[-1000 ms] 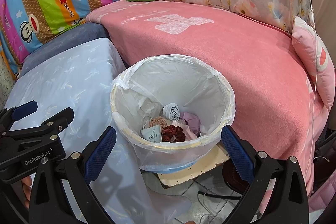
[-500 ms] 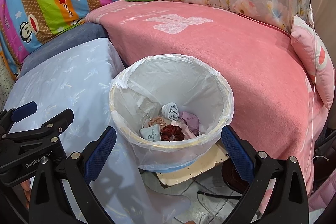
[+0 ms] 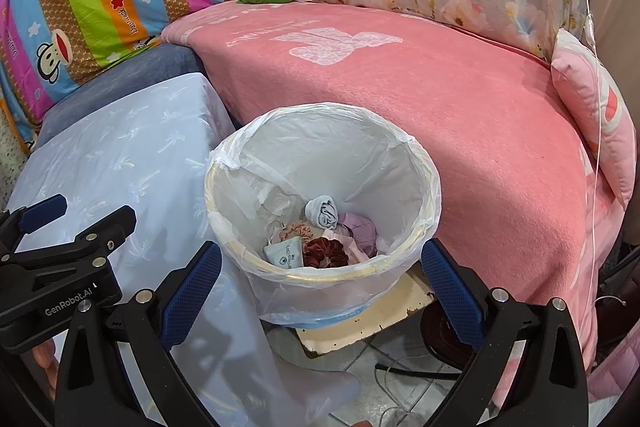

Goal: Collect trash

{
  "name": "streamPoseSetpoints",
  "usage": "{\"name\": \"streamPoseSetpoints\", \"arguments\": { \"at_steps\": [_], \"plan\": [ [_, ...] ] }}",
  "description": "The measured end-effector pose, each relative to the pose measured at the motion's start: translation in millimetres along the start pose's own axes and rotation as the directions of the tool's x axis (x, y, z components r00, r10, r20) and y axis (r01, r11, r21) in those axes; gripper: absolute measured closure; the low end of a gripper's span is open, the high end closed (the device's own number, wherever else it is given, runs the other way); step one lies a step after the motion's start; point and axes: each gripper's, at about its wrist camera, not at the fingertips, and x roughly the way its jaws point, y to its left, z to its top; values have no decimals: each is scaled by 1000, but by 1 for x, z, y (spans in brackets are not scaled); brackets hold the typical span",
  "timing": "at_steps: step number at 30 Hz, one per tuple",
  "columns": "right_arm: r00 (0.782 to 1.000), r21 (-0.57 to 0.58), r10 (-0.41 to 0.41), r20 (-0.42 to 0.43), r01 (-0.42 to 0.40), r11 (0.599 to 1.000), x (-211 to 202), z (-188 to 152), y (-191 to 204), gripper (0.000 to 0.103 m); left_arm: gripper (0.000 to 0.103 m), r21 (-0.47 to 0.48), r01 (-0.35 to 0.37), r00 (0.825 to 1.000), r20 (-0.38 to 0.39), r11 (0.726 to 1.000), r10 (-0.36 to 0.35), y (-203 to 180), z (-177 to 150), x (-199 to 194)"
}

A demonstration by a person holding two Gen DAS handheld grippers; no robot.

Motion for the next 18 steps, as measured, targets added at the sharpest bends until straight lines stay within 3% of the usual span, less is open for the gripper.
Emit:
{"name": "streamPoseSetpoints", "arguments": {
  "at_steps": [18],
  "plan": [
    [1000,2,-1,1,1,1000,-1,0,-2,5,13,-16,-8,1000,0,1000,8,-2,0,-2]
  ]
}}
